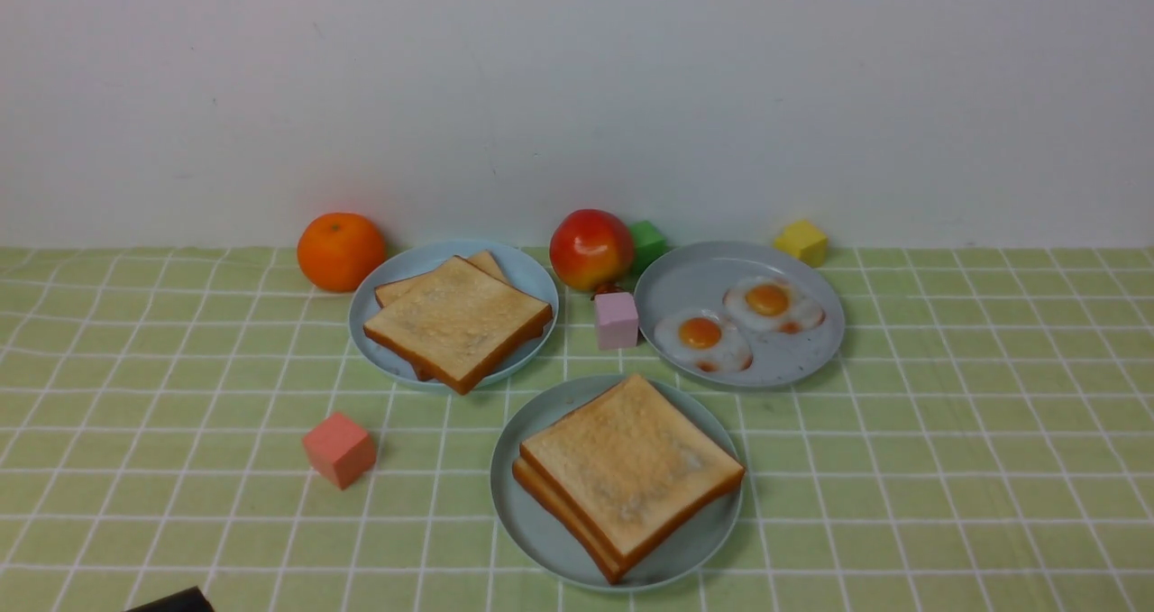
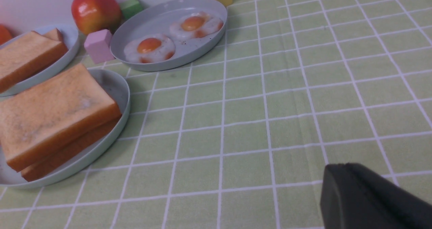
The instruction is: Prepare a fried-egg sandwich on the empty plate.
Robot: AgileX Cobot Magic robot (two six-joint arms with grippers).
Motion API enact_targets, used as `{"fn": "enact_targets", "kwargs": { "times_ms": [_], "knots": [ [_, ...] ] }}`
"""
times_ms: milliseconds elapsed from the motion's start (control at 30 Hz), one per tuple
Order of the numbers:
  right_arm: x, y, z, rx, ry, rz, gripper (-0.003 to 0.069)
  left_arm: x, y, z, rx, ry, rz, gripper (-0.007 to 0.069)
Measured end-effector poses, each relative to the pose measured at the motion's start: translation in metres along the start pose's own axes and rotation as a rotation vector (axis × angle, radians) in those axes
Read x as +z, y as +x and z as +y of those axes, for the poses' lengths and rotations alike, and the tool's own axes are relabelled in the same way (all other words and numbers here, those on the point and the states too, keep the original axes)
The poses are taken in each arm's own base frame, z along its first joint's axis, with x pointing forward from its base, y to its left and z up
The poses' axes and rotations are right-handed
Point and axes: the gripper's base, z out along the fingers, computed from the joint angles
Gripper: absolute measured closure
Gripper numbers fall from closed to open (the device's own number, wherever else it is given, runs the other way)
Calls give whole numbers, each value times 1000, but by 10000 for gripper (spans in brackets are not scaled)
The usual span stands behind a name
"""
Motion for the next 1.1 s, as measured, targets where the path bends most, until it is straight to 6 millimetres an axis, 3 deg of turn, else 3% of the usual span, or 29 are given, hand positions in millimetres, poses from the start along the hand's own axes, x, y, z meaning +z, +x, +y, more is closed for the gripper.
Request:
{"fn": "enact_targets", "kwargs": {
  "times_ms": [267,433,533,700,767,900,1100],
  "knots": [
    [0,0,0,0,0,1,653,0,0,1,2,-17,2,596],
    [0,0,0,1,0,1,652,-6,5,17,19,-266,-30,638],
    [0,0,0,1,0,1,652,-16,20,29,5,-507,-25,638],
    [0,0,0,1,0,1,650,-29,51,39,-65,-742,23,638],
    [0,0,0,1,0,2,648,-32,75,44,-136,-824,108,638],
    [0,0,0,1,0,2,644,-35,96,44,-252,-868,243,638],
    [0,0,0,1,0,2,640,-36,97,43,-261,-869,248,638]
  ]
}}
